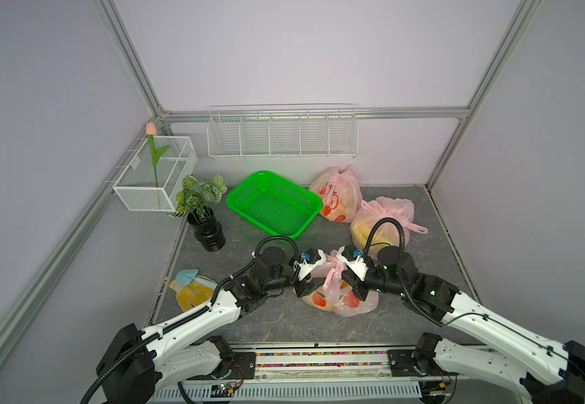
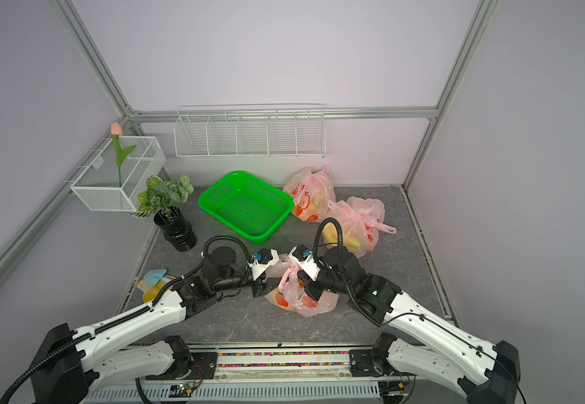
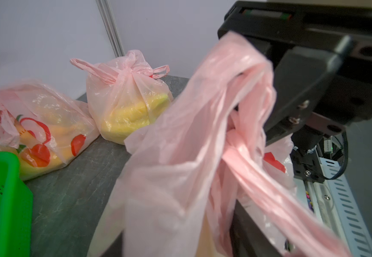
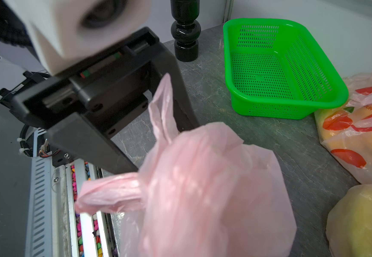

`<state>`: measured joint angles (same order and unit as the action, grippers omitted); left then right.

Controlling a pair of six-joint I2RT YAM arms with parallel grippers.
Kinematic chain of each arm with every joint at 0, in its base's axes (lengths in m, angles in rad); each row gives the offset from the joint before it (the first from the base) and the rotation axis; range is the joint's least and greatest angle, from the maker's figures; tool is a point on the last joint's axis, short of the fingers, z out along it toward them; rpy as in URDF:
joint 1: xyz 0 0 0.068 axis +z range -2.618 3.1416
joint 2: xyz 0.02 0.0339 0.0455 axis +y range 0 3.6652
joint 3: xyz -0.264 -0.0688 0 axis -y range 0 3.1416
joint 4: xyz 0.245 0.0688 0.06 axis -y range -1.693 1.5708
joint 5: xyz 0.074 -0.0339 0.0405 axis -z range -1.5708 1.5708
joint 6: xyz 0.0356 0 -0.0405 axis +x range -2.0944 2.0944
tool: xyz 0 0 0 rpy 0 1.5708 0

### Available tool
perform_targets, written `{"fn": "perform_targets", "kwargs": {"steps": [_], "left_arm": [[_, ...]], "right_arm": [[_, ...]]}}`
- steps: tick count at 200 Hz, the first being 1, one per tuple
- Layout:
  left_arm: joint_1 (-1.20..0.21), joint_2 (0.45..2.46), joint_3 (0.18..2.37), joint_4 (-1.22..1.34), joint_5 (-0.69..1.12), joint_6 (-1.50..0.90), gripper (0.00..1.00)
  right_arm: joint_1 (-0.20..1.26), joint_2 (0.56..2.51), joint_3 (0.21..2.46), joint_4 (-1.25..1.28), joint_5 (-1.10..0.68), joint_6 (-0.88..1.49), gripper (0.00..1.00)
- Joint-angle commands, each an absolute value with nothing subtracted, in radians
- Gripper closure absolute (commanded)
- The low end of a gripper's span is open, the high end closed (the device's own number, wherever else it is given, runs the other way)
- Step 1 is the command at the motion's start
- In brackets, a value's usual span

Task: Place the banana into a plastic bag & tie a knot
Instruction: Adjust the plastic bag at the center of the board.

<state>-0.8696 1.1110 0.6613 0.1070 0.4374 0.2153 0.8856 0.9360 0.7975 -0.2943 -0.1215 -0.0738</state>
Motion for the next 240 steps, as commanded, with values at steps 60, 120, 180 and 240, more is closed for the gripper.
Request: {"fn": "perform_targets", "kwargs": {"steps": [60, 120, 180, 240], "left_arm": [[-0.868, 1.114, 0.718, 0.068, 0.455, 0.214, 0.95], [-0.867, 1.091, 0.727, 0.043, 0.443, 0.223, 1.0], [-0.866, 1.106, 0.735, 0.02, 0.454, 0.218, 1.0], [-0.867, 1.112, 0.74, 0.004, 0.466, 0.219, 1.0]], "right_arm": [[0.889, 0.924, 0.81, -0.32, -0.013, -0.082, 0.79], [0.916, 0.953, 0.857, -0.414, 0.121, -0.109, 0.81], [0.932, 0.931, 0.873, -0.412, 0.233, -0.104, 0.93], [0.931, 0.895, 0.871, -0.348, 0.348, -0.075, 0.94]]}}
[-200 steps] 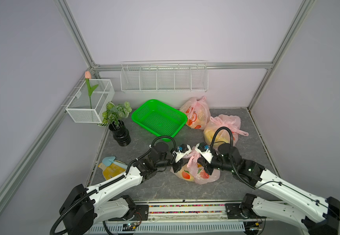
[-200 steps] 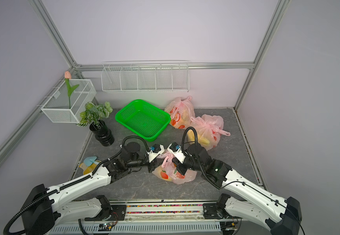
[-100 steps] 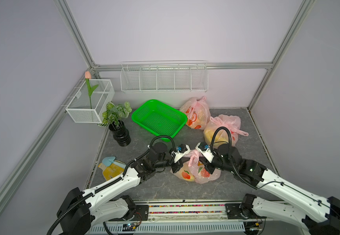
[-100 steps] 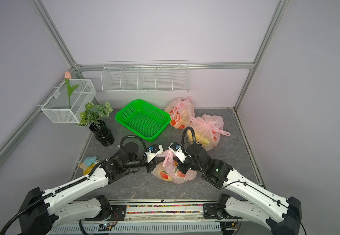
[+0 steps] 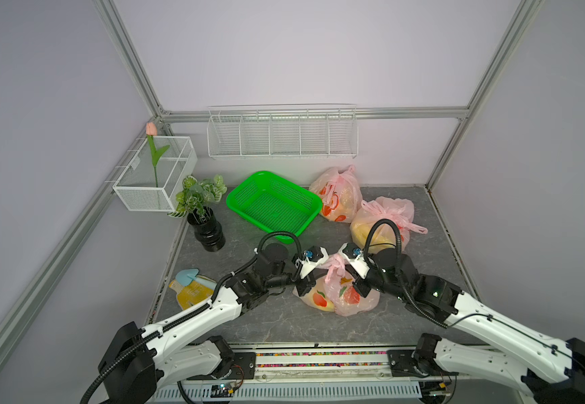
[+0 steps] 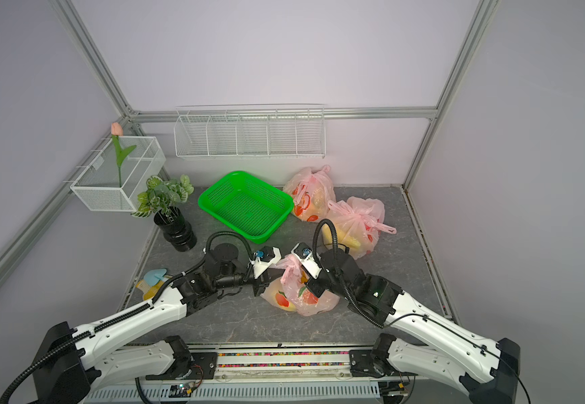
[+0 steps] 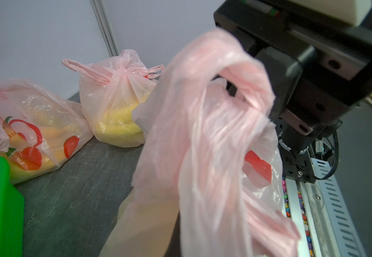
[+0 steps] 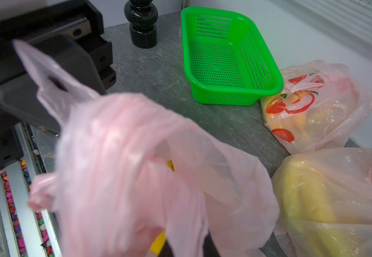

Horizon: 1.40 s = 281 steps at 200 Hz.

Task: Place the banana into a plastic bag & tie a knot
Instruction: Adjust the plastic bag at the center of the board.

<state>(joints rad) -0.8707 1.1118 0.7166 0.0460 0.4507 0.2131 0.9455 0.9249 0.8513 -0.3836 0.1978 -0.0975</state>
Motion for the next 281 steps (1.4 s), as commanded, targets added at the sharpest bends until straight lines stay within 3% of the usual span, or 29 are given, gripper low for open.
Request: {"fn": "perform_targets", "kwargs": {"steps": [1, 54, 129, 192, 281], "left_arm": [[-0.867, 1.112, 0.741, 0.003, 0.467, 0.22, 1.0], [-0.867, 1.122, 0.749, -0.002, 0.483, 0.214, 1.0], [-0.867, 1.178, 0.789, -0.064, 0.586, 0.224, 0.89], [-0.867, 1.264, 0.858, -0.061, 0.76, 0.223, 0.88], [-0.911, 1.33, 0.844, 0.084, 0.674, 0.155, 0.9]], "right_arm": [[0.931, 0.895, 0.871, -0.347, 0.349, -0.076, 0.93], [0.93, 0.927, 0.853, -0.293, 0.286, -0.06, 0.91], [0.882, 0.837, 0.774, -0.09, 0.214, 0.026, 0.93], [0.835, 0.861, 0.718, 0.022, 0.113, 0.117, 0.93], [0.767, 0.875, 0.636, 0.201, -0.166, 0.281, 0.94]]}}
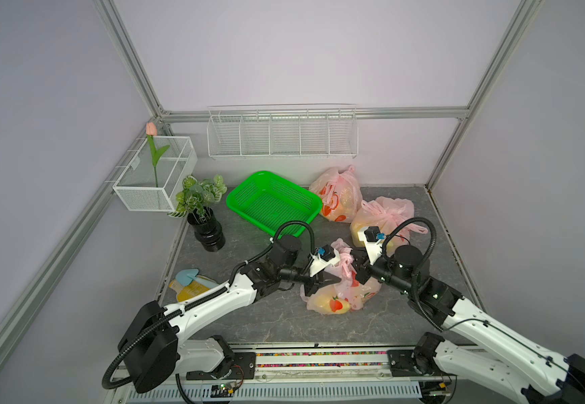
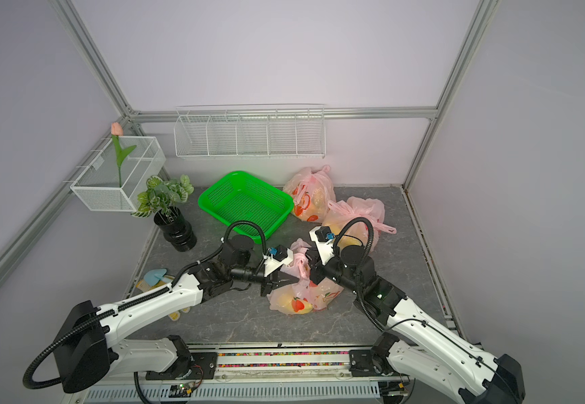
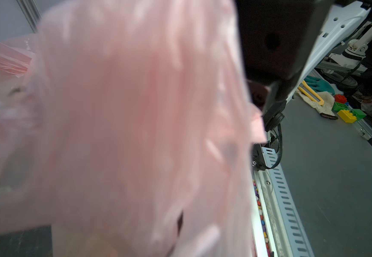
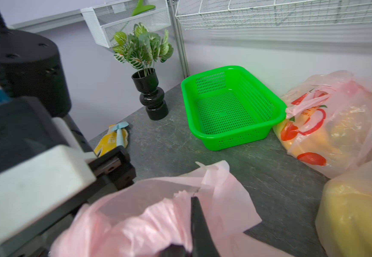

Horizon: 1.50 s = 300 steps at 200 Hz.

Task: Place the banana into a plastic bag & tie a knot
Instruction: Adjust the plastic bag at the center of the board.

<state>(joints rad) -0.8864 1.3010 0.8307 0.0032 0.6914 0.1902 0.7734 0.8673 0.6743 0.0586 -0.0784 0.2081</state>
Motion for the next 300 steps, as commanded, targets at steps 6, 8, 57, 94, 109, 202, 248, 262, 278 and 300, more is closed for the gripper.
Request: {"fn": "perform_targets", "kwargs": {"steps": [6, 8, 57, 94, 109, 202, 248, 262, 278, 300], "left_arm": [[-0.92, 1.336, 0.841, 0.106, 0.668, 0.146, 0.9], [-0.923, 1.336, 0.84, 0.114, 0.665, 0.143, 0.9], [-0.982, 1.321, 0.806, 0.158, 0.638, 0.145, 0.85], [-0.981, 1.236, 0.758, 0.084, 0.546, 0.169, 0.72], [-0.979, 1.171, 0.735, 0.079, 0.456, 0.153, 0.68], [-0.879, 0.943, 0.618, 0.199, 0.295, 0.077, 0.46], [-0.849, 1.008, 0.682, 0.173, 0.319, 0.065, 0.52], [-0.847, 1.021, 0.686, 0.195, 0.319, 0.055, 0.51], [-0.841, 1.015, 0.683, 0.22, 0.33, 0.047, 0.5], [-0.82, 0.974, 0.667, 0.249, 0.35, 0.031, 0.47]], "right_arm": [[0.765, 0.873, 0.629, 0.209, -0.159, 0.288, 0.93], [0.764, 0.873, 0.627, 0.212, -0.157, 0.289, 0.94], [0.701, 0.83, 0.592, 0.242, -0.146, 0.331, 0.94], [0.678, 0.822, 0.569, 0.258, -0.227, 0.314, 0.94], [0.677, 0.817, 0.57, 0.242, -0.251, 0.293, 0.93], [0.679, 0.785, 0.628, 0.017, -0.269, 0.154, 0.92], [0.681, 0.775, 0.615, 0.023, -0.286, 0.13, 0.92], [0.682, 0.768, 0.614, 0.021, -0.279, 0.123, 0.92], [0.681, 0.761, 0.611, 0.02, -0.265, 0.118, 0.92], [0.682, 0.755, 0.609, 0.006, -0.242, 0.105, 0.93]]}}
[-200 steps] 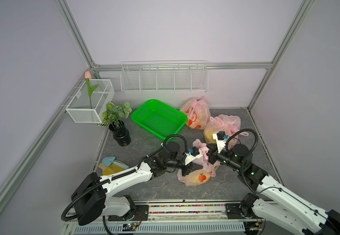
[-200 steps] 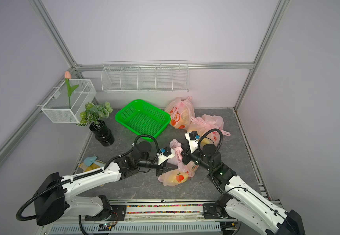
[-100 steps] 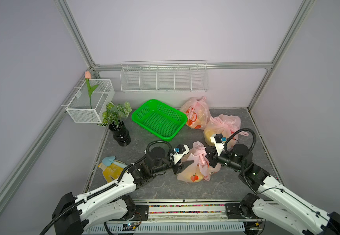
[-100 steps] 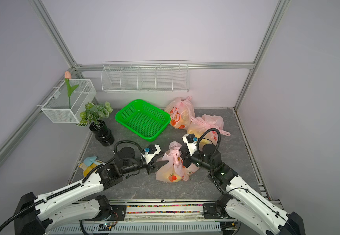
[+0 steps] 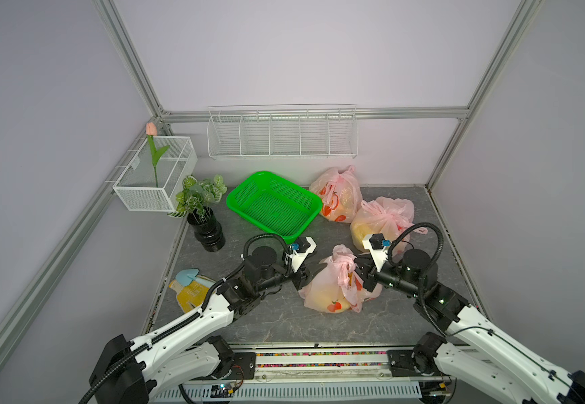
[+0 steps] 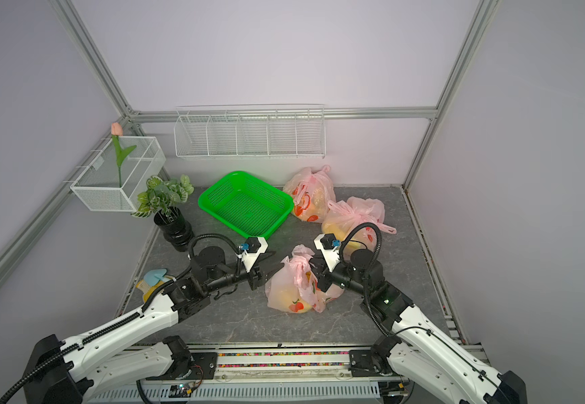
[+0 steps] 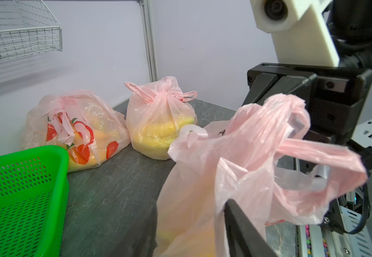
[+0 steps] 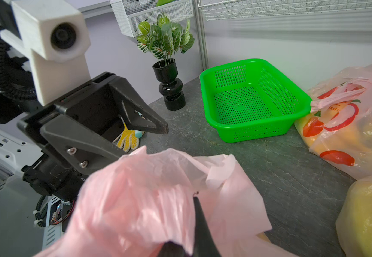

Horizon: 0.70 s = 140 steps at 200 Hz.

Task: Place the banana into a plastic bag & tie a knot
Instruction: Adjust the plastic bag at the center of the board.

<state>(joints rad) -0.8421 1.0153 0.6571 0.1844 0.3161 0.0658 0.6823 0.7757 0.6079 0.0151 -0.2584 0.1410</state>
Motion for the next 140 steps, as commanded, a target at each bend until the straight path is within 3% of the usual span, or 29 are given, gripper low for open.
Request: {"fn": "perform_targets", "kwargs": {"steps": [1, 34, 79, 105, 140], "left_arm": [[-0.819, 0.972, 0.666, 0.249, 0.353, 0.031, 0.46], [-0.769, 0.947, 0.655, 0.276, 0.448, -0.011, 0.43], [-0.76, 1.088, 0.72, 0.212, 0.498, 0.007, 0.43], [-0.762, 1.228, 0.82, 0.083, 0.653, 0.104, 0.46], [-0.792, 1.295, 0.832, 0.13, 0.777, 0.115, 0.51]], "right_arm": [[0.682, 0.755, 0.609, 0.006, -0.242, 0.105, 0.93], [0.681, 0.759, 0.611, 0.006, -0.284, 0.072, 0.93], [0.686, 0.755, 0.597, 0.032, -0.352, 0.036, 0.92], [0.69, 0.762, 0.589, 0.066, -0.383, 0.037, 0.91], [0.691, 0.786, 0.571, 0.13, -0.381, 0.064, 0.9]]}}
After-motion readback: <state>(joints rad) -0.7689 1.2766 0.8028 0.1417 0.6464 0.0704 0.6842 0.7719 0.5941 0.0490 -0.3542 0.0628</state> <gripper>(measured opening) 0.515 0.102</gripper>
